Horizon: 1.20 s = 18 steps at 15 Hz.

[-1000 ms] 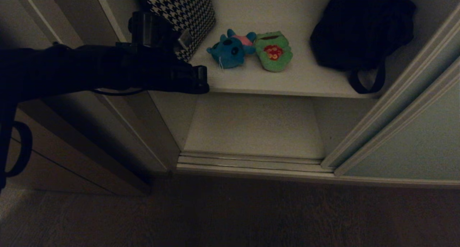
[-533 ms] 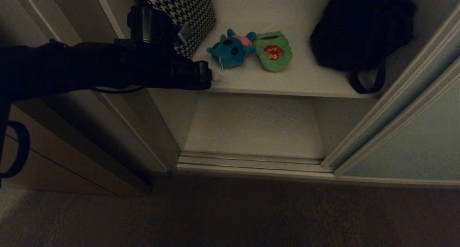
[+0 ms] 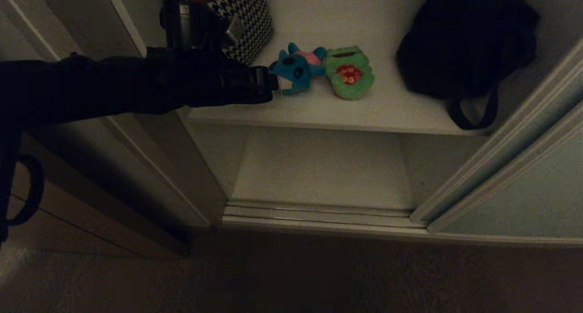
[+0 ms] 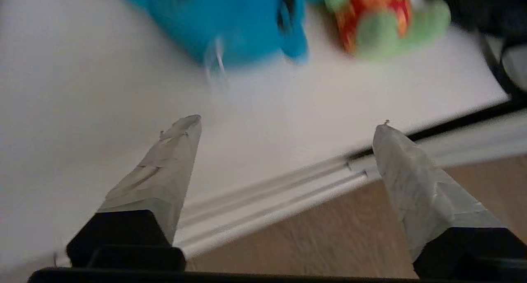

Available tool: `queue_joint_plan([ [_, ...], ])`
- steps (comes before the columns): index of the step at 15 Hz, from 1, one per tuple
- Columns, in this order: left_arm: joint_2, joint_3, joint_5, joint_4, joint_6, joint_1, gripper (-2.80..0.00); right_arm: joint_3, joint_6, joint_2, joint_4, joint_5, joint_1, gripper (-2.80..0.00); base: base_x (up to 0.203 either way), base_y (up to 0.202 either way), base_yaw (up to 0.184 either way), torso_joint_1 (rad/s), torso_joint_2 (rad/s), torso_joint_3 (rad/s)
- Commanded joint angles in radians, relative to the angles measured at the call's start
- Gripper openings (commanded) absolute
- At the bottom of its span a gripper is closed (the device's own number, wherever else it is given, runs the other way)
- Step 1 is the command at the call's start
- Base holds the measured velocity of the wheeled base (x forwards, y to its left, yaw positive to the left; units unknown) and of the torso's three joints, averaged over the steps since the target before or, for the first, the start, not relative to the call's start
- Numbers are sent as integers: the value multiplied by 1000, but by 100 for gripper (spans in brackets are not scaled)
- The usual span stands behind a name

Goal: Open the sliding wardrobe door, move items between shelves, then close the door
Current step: Place the blue doll on the lower shelf

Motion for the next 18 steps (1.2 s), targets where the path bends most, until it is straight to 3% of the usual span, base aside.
queue_joint_plan([
  [1,0,0,-1,-1,0,0,0,0,-1,-1,0,0,0,-280,200,0,0,2,6,6],
  [6,-1,0,2,-7,0,0,0,0,-1,-1,1,0,0,-280,189,0,-1,3,5,0],
  [11,50,-3,4,-49,23,0,0,0,0,-1,0,0,0,-280,15,0,0,3,-1,1],
  [18,215,-7,34,-310,41,1,0,0,-1,-1,0,0,0,-280,0,0,0,0,0,0],
])
